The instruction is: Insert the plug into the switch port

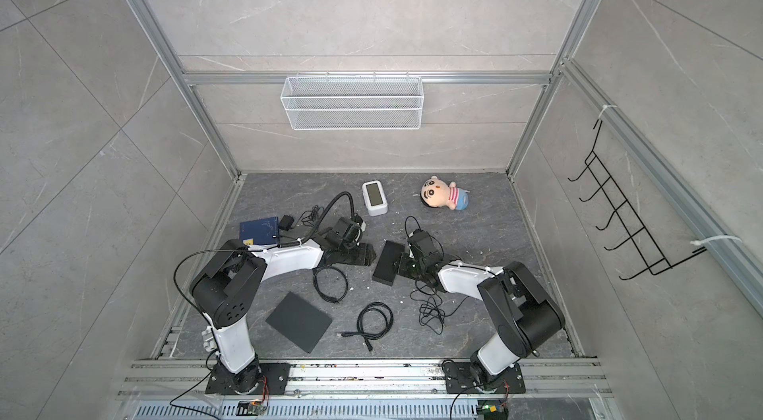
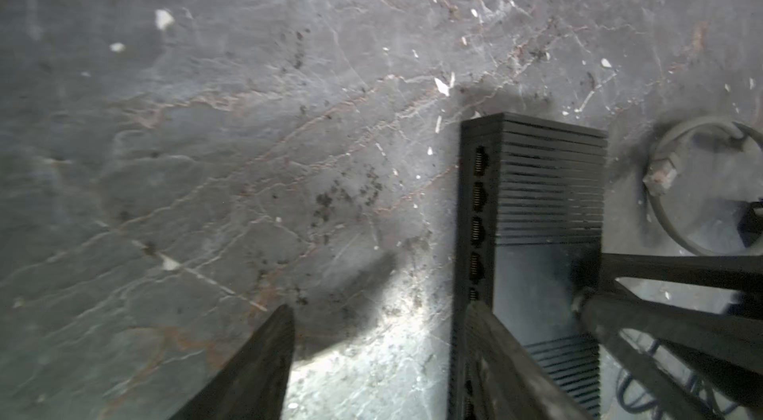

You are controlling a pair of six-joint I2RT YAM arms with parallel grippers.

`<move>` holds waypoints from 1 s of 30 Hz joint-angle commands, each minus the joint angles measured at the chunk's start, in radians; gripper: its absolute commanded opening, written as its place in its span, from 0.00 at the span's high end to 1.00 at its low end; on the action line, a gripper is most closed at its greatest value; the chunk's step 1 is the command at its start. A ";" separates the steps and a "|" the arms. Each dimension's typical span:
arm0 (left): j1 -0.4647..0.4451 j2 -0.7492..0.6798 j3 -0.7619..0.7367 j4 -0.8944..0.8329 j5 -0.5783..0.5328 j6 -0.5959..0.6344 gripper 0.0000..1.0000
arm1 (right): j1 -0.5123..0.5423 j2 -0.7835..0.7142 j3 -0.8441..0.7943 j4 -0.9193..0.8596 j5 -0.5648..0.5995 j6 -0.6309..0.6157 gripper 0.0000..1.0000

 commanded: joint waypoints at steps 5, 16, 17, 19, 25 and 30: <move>-0.007 0.045 0.040 0.060 0.159 -0.070 0.53 | 0.012 0.066 0.067 0.031 -0.031 0.030 0.64; -0.038 0.059 0.039 0.108 0.236 -0.114 0.65 | 0.013 0.129 0.188 -0.065 -0.021 -0.060 0.65; -0.044 0.061 0.046 0.111 0.247 -0.119 0.65 | 0.013 0.139 0.206 -0.078 -0.031 -0.075 0.65; -0.059 0.059 0.057 0.111 0.250 -0.128 0.65 | 0.013 0.159 0.234 -0.088 -0.055 -0.090 0.65; -0.077 0.022 0.054 0.099 0.211 -0.127 0.65 | 0.012 0.183 0.261 -0.116 -0.074 -0.131 0.61; -0.077 -0.050 0.046 0.024 0.124 -0.089 0.65 | 0.002 0.115 0.291 -0.272 -0.025 -0.244 0.52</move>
